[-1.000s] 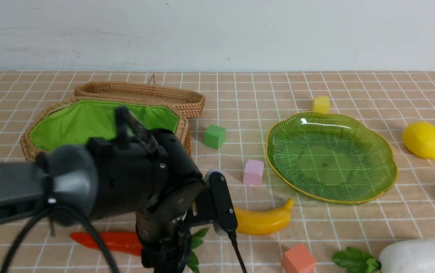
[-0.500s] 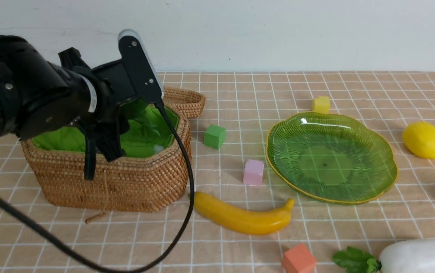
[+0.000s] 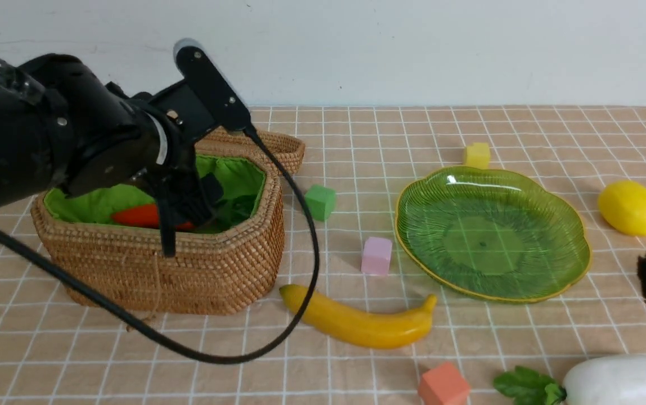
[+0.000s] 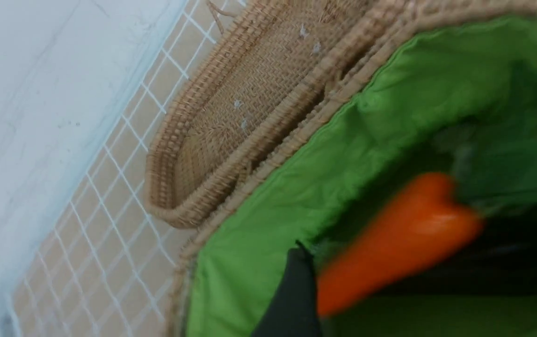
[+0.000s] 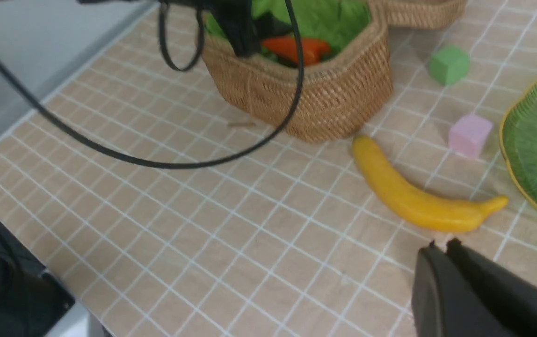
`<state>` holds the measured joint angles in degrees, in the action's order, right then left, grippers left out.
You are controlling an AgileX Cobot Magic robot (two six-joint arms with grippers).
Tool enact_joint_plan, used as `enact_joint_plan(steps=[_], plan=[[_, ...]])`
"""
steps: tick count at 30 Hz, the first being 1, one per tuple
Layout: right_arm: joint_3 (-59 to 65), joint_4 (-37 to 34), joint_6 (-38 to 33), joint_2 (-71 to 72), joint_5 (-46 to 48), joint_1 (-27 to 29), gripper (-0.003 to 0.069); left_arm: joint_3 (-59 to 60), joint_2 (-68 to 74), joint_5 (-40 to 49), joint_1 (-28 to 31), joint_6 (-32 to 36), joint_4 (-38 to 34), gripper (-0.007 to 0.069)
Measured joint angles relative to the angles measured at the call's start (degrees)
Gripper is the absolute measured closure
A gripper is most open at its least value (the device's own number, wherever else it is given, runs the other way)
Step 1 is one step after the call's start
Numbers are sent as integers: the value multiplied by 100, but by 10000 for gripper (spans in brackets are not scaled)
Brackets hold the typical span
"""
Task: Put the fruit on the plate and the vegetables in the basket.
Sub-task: Use the right arm to grab a banana and put it into the right plate
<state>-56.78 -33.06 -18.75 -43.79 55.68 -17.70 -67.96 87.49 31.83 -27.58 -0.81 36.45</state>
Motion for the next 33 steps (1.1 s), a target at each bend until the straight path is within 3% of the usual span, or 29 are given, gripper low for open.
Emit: enact_joint_plan(steps=[2, 3, 5, 7, 10, 13, 14, 17, 19, 21, 25, 26, 27, 29, 33], plan=[[-238, 339, 283, -588, 277, 0, 624, -3, -621, 482, -567, -1142, -265, 111], [-271, 367, 304, -637, 294, 0, 624, -3, -669, 520, -609, -1142, -293, 111], [-466, 707, 382, -1297, 433, 0, 624, -3, -1336, 1021, -1051, -2090, -574, 321], [-589, 858, 262, -1786, 481, -25, 624, 88, -1879, 1264, -1327, -2517, -815, 506], [-808, 946, 42, -2491, 465, -272, 624, 478, -2645, 1397, -1650, -2797, -1080, 637], [-1091, 1080, -321, -3196, 281, -775, 624, 973, -3367, 1396, -1859, -2867, -1369, 638], [-1274, 1239, -799, -3673, 91, -1148, 621, 1476, -3828, 1396, -1985, -2881, -1551, 638], [-1482, 1414, -1569, -4229, -78, -1517, 609, 2005, -4500, 1361, -2057, -2885, -1733, 638], [-1618, 1495, -2326, -4772, -162, -1722, 576, 2487, -5094, 1277, -2062, -2892, -1853, 638], [-1768, 1530, -2644, -5313, -339, -1755, 512, 2793, -5653, 1168, -2062, -2893, -1914, 638], [-2121, 1556, -2792, -6047, -566, -1710, 397, 3109, -6289, 1130, -2070, -2907, -1933, 638], [-2402, 1585, -2816, -6448, -607, -1692, 318, 3245, -6542, 1136, -2069, -2911, -1933, 638], [-2402, 1585, -2822, -6491, -607, -1692, 309, 3256, -6569, 1136, -2069, -2911, -1933, 638], [-2770, 1635, -2843, -6914, -666, -1692, 223, 3331, -6801, 1141, -2071, -2911, -1938, 638], [-3264, 1741, -2857, -7550, -723, -1692, 179, 3354, -6886, 1108, -2071, -2911, -1938, 638]])
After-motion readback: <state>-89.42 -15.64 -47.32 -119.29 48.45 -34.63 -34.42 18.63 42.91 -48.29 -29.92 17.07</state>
